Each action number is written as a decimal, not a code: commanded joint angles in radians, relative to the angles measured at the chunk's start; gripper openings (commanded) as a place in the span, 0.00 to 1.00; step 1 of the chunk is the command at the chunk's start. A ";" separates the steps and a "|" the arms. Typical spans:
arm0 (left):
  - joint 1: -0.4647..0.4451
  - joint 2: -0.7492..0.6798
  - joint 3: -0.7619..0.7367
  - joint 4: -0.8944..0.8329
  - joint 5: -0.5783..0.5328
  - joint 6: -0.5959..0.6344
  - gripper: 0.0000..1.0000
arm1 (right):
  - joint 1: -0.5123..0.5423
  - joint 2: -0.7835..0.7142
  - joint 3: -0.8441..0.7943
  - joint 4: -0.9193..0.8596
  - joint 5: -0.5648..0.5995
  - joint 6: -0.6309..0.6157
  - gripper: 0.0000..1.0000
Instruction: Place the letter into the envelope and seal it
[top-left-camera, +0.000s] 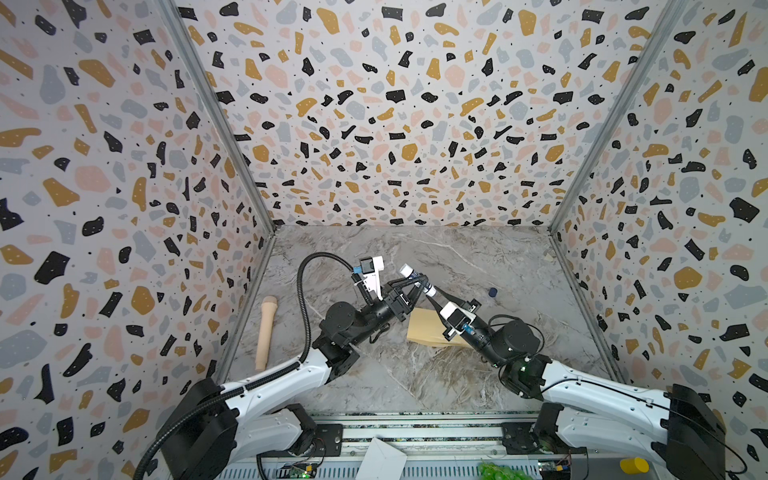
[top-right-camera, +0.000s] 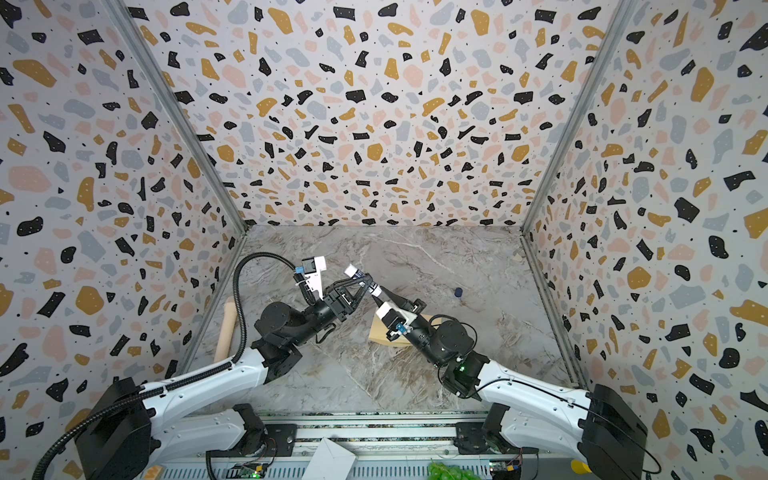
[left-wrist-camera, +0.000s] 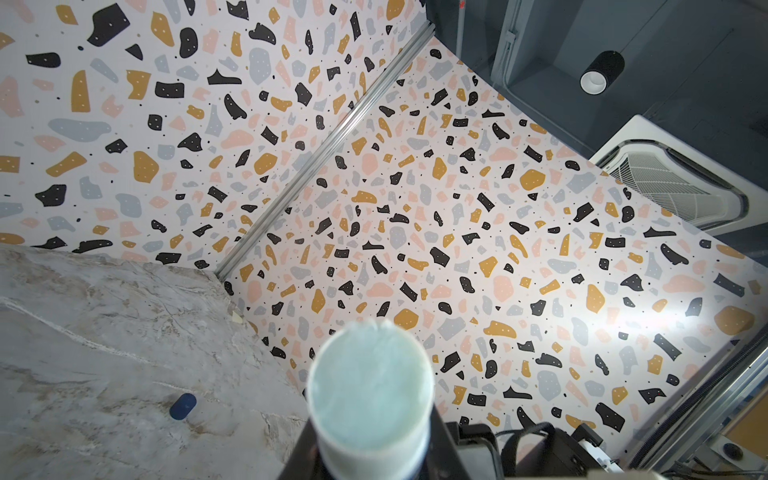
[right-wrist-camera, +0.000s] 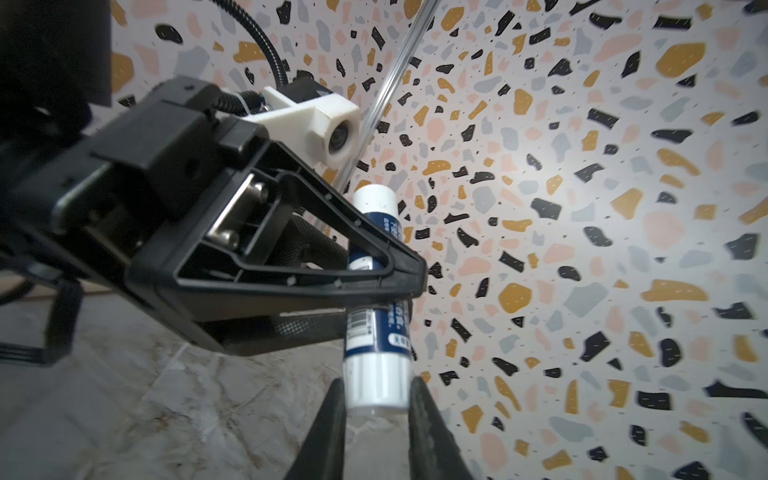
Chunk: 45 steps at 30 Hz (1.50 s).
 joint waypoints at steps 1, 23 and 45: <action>0.000 0.005 0.029 0.068 0.050 0.074 0.00 | -0.136 -0.059 0.073 -0.034 -0.323 0.383 0.06; 0.000 0.012 0.033 0.045 0.089 0.163 0.00 | -0.382 0.098 0.155 0.074 -0.872 0.955 0.39; 0.000 0.023 0.060 0.016 0.063 0.080 0.00 | 0.066 -0.031 -0.015 0.062 0.151 -0.178 0.47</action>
